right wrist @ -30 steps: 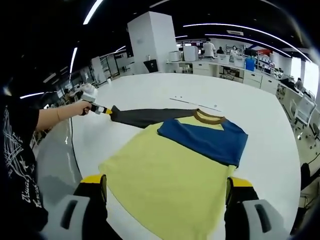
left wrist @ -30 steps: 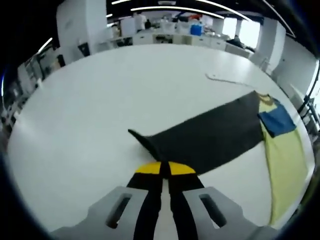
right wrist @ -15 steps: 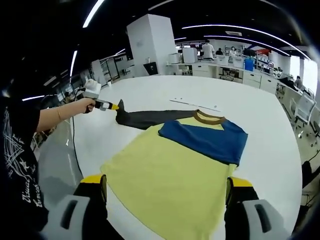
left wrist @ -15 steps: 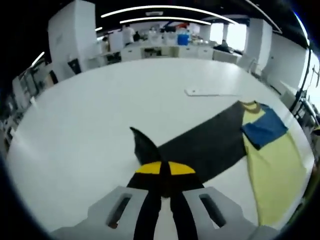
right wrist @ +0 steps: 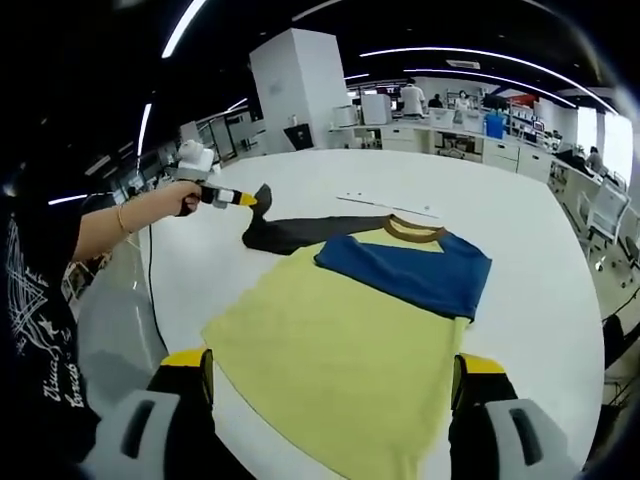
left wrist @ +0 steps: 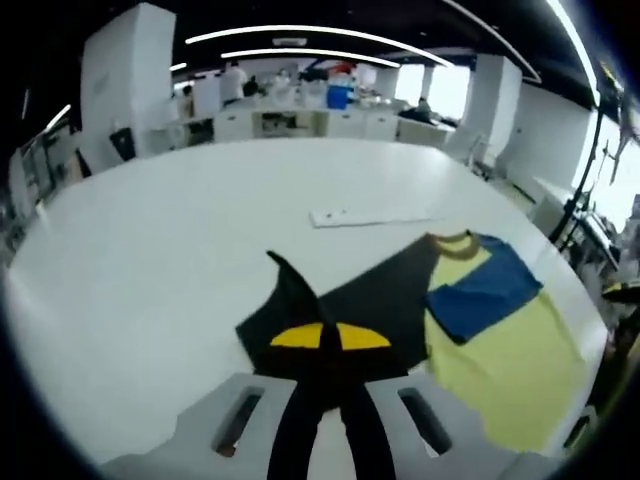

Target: Fold the garment on the visible template until the final outline fits inside the template.

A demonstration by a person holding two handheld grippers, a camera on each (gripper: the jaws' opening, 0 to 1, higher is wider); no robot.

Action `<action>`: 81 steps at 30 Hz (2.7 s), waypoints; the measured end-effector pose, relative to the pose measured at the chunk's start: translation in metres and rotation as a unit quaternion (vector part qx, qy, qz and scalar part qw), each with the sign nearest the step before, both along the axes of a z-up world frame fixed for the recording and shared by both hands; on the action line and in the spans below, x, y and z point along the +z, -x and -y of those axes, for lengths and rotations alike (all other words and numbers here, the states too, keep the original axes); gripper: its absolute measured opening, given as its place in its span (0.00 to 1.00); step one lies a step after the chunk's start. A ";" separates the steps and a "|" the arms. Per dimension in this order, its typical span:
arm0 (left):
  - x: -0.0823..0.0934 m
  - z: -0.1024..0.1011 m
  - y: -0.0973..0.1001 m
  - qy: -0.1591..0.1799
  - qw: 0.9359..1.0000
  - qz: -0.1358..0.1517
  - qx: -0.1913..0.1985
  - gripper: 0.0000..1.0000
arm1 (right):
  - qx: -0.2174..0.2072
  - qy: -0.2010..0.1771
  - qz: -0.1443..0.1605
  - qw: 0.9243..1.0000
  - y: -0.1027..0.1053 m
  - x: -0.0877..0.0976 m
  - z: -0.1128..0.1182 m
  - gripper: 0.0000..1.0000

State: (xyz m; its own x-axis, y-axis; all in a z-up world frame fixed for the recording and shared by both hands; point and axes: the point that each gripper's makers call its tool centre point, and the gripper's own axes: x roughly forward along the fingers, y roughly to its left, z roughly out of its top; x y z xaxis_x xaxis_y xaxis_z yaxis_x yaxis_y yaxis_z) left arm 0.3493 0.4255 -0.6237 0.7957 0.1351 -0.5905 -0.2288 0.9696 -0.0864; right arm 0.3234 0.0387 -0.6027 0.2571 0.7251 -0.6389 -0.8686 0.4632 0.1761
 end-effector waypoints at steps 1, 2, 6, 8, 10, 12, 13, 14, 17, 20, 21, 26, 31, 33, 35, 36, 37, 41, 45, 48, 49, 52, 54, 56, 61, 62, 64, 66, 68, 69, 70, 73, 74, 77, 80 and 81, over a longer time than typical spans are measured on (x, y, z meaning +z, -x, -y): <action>0.002 0.005 -0.004 0.000 1.000 0.002 -0.005 0.00 | 0.000 0.000 0.000 1.000 0.000 0.000 0.001 0.99; 0.001 0.004 -0.008 0.000 1.000 0.003 -0.009 0.00 | 0.000 -0.001 0.000 1.000 0.001 0.000 0.001 0.99; 0.005 0.018 -0.020 0.008 1.000 0.009 -0.019 0.00 | 0.000 0.000 0.001 1.000 0.002 0.000 0.004 0.99; 0.008 0.024 -0.024 0.010 1.000 0.012 -0.026 0.00 | 0.000 0.000 0.000 1.000 0.004 -0.001 0.005 0.99; 0.011 0.033 -0.031 0.008 0.999 0.015 -0.034 0.00 | 0.002 0.000 -0.001 1.000 0.005 -0.001 0.005 0.99; 0.014 0.040 -0.037 0.010 0.999 0.018 -0.041 0.00 | 0.002 0.001 -0.001 1.000 0.006 -0.002 0.006 0.99; 0.015 0.044 -0.039 0.011 0.999 0.020 -0.043 0.00 | 0.002 0.001 -0.001 1.000 0.006 -0.002 0.006 0.99; 0.016 0.047 -0.042 0.012 0.999 0.021 -0.047 0.00 | 0.002 0.001 -0.002 1.000 0.006 -0.002 0.006 0.99; 0.020 0.062 -0.051 0.011 0.998 0.027 -0.063 0.00 | 0.002 0.002 -0.001 1.000 0.006 -0.003 0.006 0.99; 0.025 0.075 -0.060 0.017 0.996 0.046 -0.079 0.00 | 0.000 0.001 -0.001 1.000 0.006 -0.002 0.006 0.99; 0.025 0.077 -0.062 0.013 0.996 0.044 -0.082 0.00 | 0.001 0.001 -0.001 1.000 0.006 -0.002 0.006 0.99; 0.030 0.098 -0.072 0.022 0.993 0.058 -0.105 0.00 | 0.002 0.003 -0.001 1.000 0.006 -0.003 0.007 0.99; 0.034 0.116 -0.082 0.028 0.991 0.066 -0.115 0.00 | 0.001 0.004 -0.002 1.000 0.007 -0.004 0.008 0.99; 0.036 0.124 -0.087 0.033 0.990 0.070 -0.120 0.00 | 0.001 0.005 -0.002 1.000 0.007 -0.004 0.009 0.99; 0.037 0.132 -0.091 0.037 0.989 0.071 -0.127 0.00 | 0.003 0.006 -0.002 1.000 0.008 -0.004 0.009 0.99; 0.038 0.135 -0.093 0.038 0.988 0.072 -0.129 0.00 | 0.002 0.007 -0.002 1.000 0.008 -0.004 0.010 0.99; 0.038 0.138 -0.094 0.038 0.988 0.073 -0.132 0.00 | 0.001 0.008 -0.002 1.000 0.008 -0.004 0.011 0.99; 0.040 0.154 -0.103 0.041 0.986 0.074 -0.147 0.00 | 0.001 0.009 -0.001 1.000 0.007 -0.003 0.012 0.99; 0.043 0.169 -0.110 0.050 0.983 0.078 -0.158 0.00 | 0.000 0.012 0.000 1.000 0.005 -0.003 0.012 0.99; 0.043 0.179 -0.114 0.054 0.981 0.079 -0.166 0.00 | 0.000 0.014 -0.001 1.000 0.005 -0.004 0.012 0.99; 0.044 0.183 -0.116 0.054 0.981 0.079 -0.171 0.00 | 0.001 0.014 -0.001 1.000 0.005 -0.004 0.012 0.99; 0.045 0.192 -0.120 0.056 0.978 0.082 -0.181 0.00 | 0.000 0.014 -0.002 1.000 0.004 -0.004 0.012 0.99; 0.043 0.197 -0.122 0.062 0.977 0.081 -0.186 0.00 | -0.001 0.015 -0.002 1.000 0.003 -0.005 0.013 0.99; 0.041 0.201 -0.124 0.062 0.977 0.079 -0.189 0.00 | -0.001 0.015 -0.003 1.000 0.003 -0.005 0.014 0.99; 0.044 0.213 -0.130 0.068 0.974 0.084 -0.200 0.00 | -0.005 0.019 -0.005 1.000 0.001 -0.007 0.017 0.99; 0.045 0.216 -0.131 0.071 0.973 0.086 -0.201 0.00 | -0.005 0.019 -0.006 1.000 0.001 -0.008 0.018 0.99; 0.047 0.223 -0.133 0.073 0.972 0.088 -0.206 0.00 | -0.005 0.018 -0.006 1.000 0.001 -0.008 0.018 0.99; 0.048 0.229 -0.135 0.074 0.970 0.091 -0.213 0.00 | -0.006 0.019 -0.007 1.000 0.001 -0.009 0.018 0.99; 0.049 0.235 -0.137 0.068 0.968 0.094 -0.222 0.00 | -0.008 0.021 -0.007 1.000 0.000 -0.010 0.019 0.99; 0.049 0.238 -0.138 0.058 0.967 0.094 -0.228 0.00 | -0.008 0.022 -0.008 1.000 0.000 -0.011 0.019 0.99; 0.048 0.240 -0.138 0.052 0.967 0.093 -0.232 0.00 | -0.008 0.022 -0.010 1.000 0.000 -0.012 0.020 0.99; 0.047 0.250 -0.139 0.072 0.964 0.094 -0.237 0.00 | -0.008 0.026 -0.013 1.000 0.002 -0.015 0.021 0.99; 0.047 0.251 -0.139 0.077 0.964 0.094 -0.237 0.00 | -0.008 0.027 -0.013 1.000 0.003 -0.016 0.021 0.99; 0.047 0.257 -0.140 0.080 0.962 0.096 -0.242 0.00 | -0.011 0.028 -0.016 0.999 0.003 -0.016 0.023 0.99; 0.050 0.266 -0.140 0.082 0.958 0.102 -0.254 0.00 | -0.012 0.029 -0.015 0.999 0.003 -0.017 0.025 0.99; 0.051 0.269 -0.140 0.083 0.957 0.106 -0.257 0.00 | -0.013 0.030 -0.015 0.999 0.004 -0.017 0.025 0.99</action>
